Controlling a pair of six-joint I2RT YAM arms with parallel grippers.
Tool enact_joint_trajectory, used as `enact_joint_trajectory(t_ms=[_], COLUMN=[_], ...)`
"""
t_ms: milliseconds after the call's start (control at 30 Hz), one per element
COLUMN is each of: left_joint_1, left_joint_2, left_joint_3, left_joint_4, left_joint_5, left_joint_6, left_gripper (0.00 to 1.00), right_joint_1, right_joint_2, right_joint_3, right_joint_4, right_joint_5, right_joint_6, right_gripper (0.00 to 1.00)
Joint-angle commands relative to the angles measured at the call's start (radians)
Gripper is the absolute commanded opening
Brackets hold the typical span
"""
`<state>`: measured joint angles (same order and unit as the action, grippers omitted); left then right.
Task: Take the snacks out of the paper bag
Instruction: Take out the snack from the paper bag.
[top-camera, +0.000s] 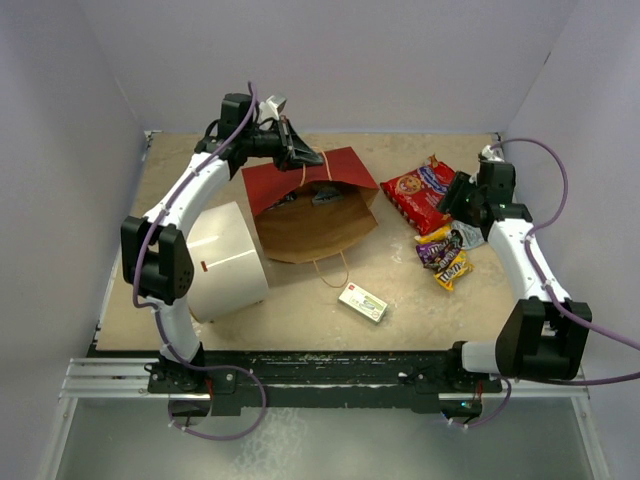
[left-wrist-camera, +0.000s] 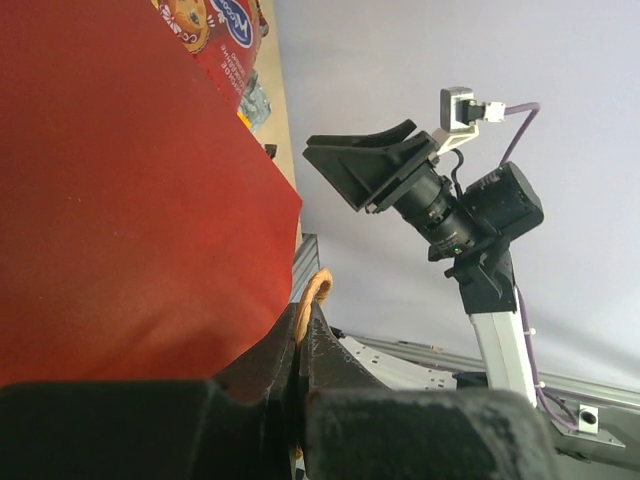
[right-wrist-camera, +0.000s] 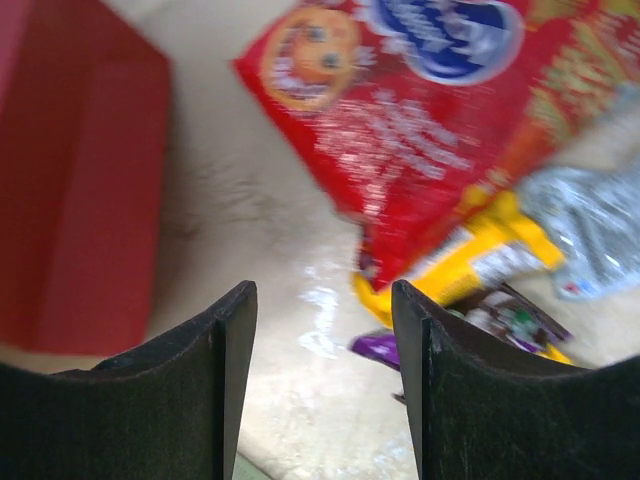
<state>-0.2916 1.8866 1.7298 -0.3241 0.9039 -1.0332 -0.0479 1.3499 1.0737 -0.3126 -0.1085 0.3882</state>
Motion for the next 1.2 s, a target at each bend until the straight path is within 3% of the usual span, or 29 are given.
enact_joint_trajectory(t_ms=[0, 133, 267, 467, 667, 900, 1167], left_joint_1=[-0.009, -0.010, -0.011, -0.010, -0.010, -0.009, -0.010], left_joint_2=[-0.063, -0.080, -0.087, -0.090, -0.089, -0.098, -0.083], left_joint_3=[-0.005, -0.023, -0.023, -0.003, 0.012, 0.020, 0.075], left_joint_4=[0.004, -0.018, -0.032, -0.090, -0.135, -0.165, -0.230], left_joint_5=[-0.003, -0.020, -0.022, -0.028, -0.031, -0.029, -0.008], left_joint_6=[0.014, 0.023, 0.029, 0.056, 0.064, 0.068, 0.105], left_gripper=[0.00, 0.00, 0.00, 0.00, 0.00, 0.00, 0.00], right_joint_1=[0.108, 0.212, 0.302, 0.501, 0.645, 0.734, 0.747], right_joint_2=[0.016, -0.038, -0.144, -0.162, -0.017, 0.181, 0.419], right_joint_3=[0.056, 0.032, -0.095, -0.183, -0.140, -0.148, -0.013], right_joint_4=[0.110, 0.232, 0.423, 0.489, 0.519, 0.843, 0.920], right_joint_5=[-0.169, -0.229, -0.321, -0.512, -0.493, -0.427, -0.370], right_joint_6=[-0.089, -0.188, -0.330, -0.804, -1.094, -1.220, -1.424], right_gripper=[0.60, 0.61, 0.61, 0.63, 0.64, 0.67, 0.67])
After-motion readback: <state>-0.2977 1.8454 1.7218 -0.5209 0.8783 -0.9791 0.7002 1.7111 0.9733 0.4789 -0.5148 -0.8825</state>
